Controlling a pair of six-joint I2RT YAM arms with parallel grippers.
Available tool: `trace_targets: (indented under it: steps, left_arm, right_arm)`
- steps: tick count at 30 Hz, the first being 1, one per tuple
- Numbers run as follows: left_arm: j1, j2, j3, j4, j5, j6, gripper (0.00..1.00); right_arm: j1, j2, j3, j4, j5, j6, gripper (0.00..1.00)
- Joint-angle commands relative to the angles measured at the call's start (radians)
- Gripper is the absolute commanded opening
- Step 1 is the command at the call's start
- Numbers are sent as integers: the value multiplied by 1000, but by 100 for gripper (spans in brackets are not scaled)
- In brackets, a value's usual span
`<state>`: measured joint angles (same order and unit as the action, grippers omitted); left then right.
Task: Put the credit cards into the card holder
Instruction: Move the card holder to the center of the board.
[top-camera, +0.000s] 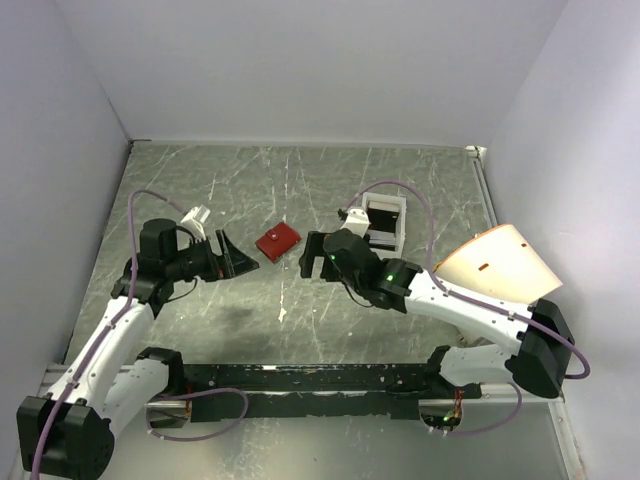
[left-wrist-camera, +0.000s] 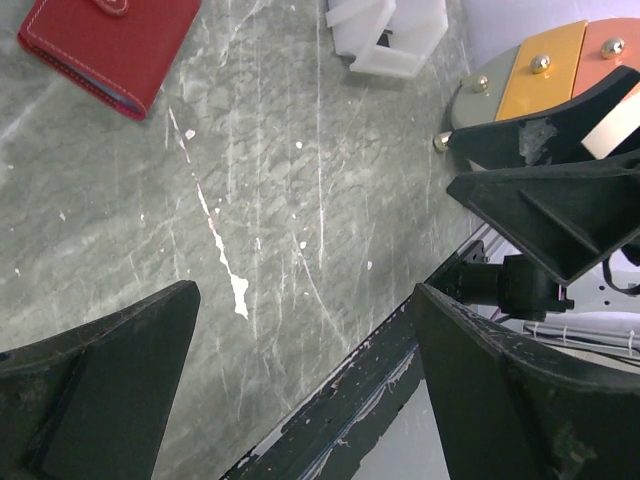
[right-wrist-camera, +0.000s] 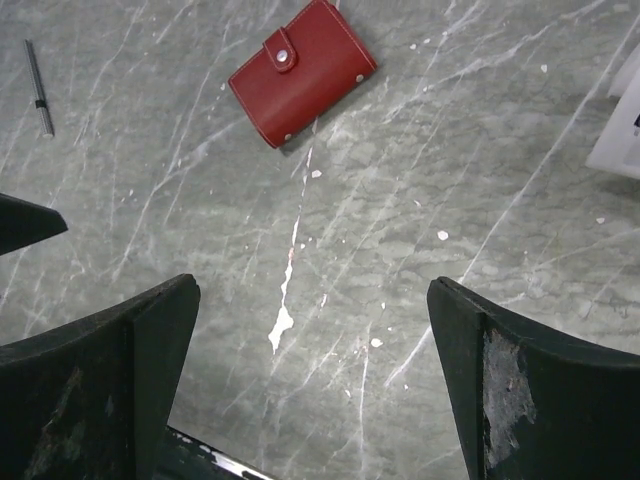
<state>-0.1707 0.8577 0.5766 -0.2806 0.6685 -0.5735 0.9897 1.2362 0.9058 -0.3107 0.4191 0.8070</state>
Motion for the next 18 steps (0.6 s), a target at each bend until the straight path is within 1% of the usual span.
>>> trace_targets:
  steps: [1,4,6,9,13,16,18]
  left_arm:
    - [11,-6,91,-43,41,56,99]
    - [11,-43,131,-111,18,86,99]
    - [11,-72,164,-166,-12,107,99]
    - [11,-119,211,-258,-61,133,98]
    - [11,-214,249,-353,-167,134,98]
    - [11,-280,248,-375,-201,121,97]
    - [11,-314,247,-382,-218,106,96]
  right_arm:
    - [6,35,47,42,45,-43,100]
    - [6,104,87,61,90,-78,100]
    - [4,169,159,61,133,-100,100]
    - [0,290,266,22,221,-114,100]
    - [-15,471,392,16,252,-173,97]
    - [-29,589,461,64,234,-265,89]
    - [-32,655,509,77,222,-306,78]
